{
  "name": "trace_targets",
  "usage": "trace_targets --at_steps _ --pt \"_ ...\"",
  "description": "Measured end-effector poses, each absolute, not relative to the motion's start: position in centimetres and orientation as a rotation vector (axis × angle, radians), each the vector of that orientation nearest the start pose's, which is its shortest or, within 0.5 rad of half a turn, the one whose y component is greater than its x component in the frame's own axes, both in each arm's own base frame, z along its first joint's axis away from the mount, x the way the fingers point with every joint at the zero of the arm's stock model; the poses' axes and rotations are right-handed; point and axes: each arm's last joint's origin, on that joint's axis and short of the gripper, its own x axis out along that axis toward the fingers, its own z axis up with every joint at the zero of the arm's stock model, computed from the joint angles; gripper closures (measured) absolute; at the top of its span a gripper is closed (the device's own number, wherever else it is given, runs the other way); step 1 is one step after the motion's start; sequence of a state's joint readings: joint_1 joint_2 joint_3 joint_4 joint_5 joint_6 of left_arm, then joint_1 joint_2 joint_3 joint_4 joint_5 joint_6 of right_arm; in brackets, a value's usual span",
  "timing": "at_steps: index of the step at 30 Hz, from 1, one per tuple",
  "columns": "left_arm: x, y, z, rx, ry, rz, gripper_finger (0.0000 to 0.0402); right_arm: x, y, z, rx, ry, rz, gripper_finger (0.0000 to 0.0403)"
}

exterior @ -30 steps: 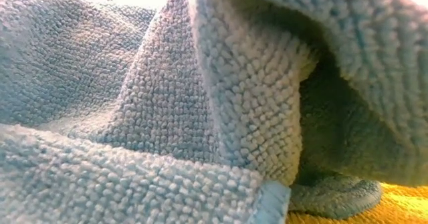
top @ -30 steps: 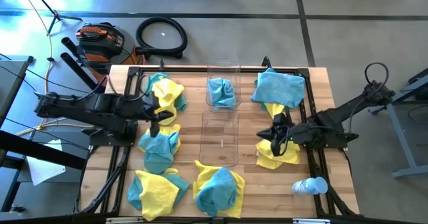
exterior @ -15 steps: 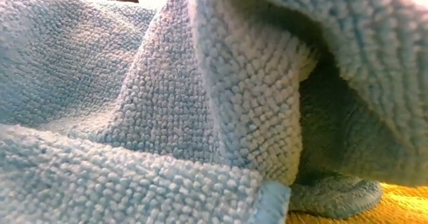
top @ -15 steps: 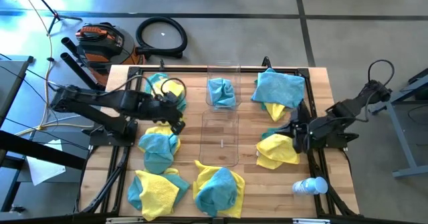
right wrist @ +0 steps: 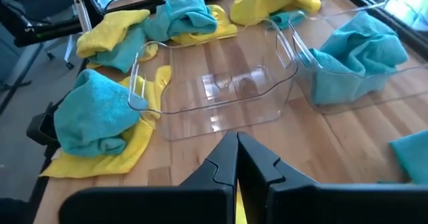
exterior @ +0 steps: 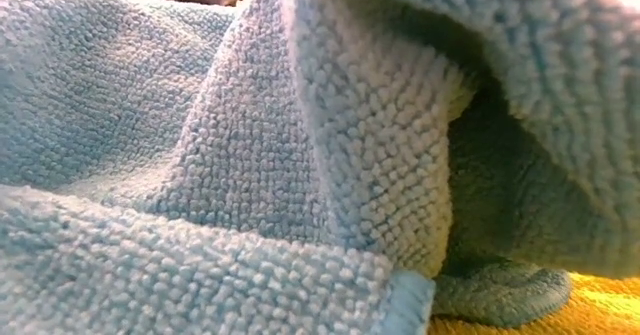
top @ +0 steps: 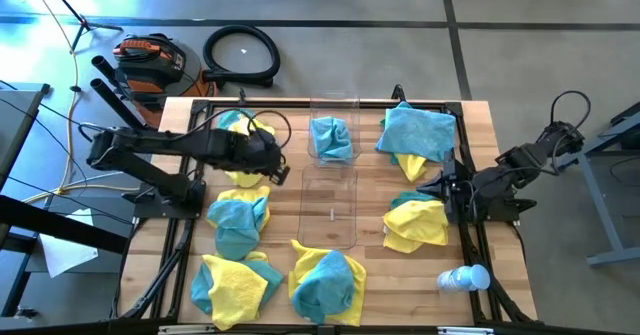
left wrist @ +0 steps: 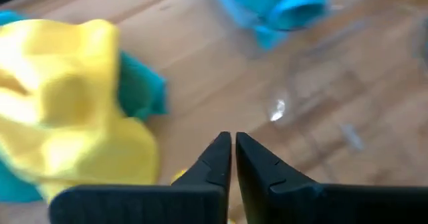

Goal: Sort microfiber towel by color & place in baskets
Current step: Put the yellow towel into the bottom transparent bin

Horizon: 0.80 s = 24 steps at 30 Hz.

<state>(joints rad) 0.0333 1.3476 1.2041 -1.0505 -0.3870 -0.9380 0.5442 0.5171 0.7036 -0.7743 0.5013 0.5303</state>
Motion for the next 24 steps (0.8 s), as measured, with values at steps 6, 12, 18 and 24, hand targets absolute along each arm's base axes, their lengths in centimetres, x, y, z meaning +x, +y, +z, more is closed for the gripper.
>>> trace_targets --at_steps 6,12,18,24 --pt "23.4 5.6 29.5 -0.564 0.990 0.975 0.0315 9.0 3.8 28.5 0.308 0.510 -0.124 0.0403" --pt "22.3 9.3 29.0 -0.549 1.082 1.016 0.0261 9.0 3.6 28.6 0.378 0.472 -0.204 0.0403" --pt "21.2 12.2 25.8 -0.477 1.279 0.975 0.0247 9.0 3.3 28.7 0.405 0.406 -0.315 0.0403" --pt "20.2 13.2 22.5 -0.424 1.338 0.907 0.0248 9.0 3.1 28.8 0.408 0.357 -0.388 0.0403"
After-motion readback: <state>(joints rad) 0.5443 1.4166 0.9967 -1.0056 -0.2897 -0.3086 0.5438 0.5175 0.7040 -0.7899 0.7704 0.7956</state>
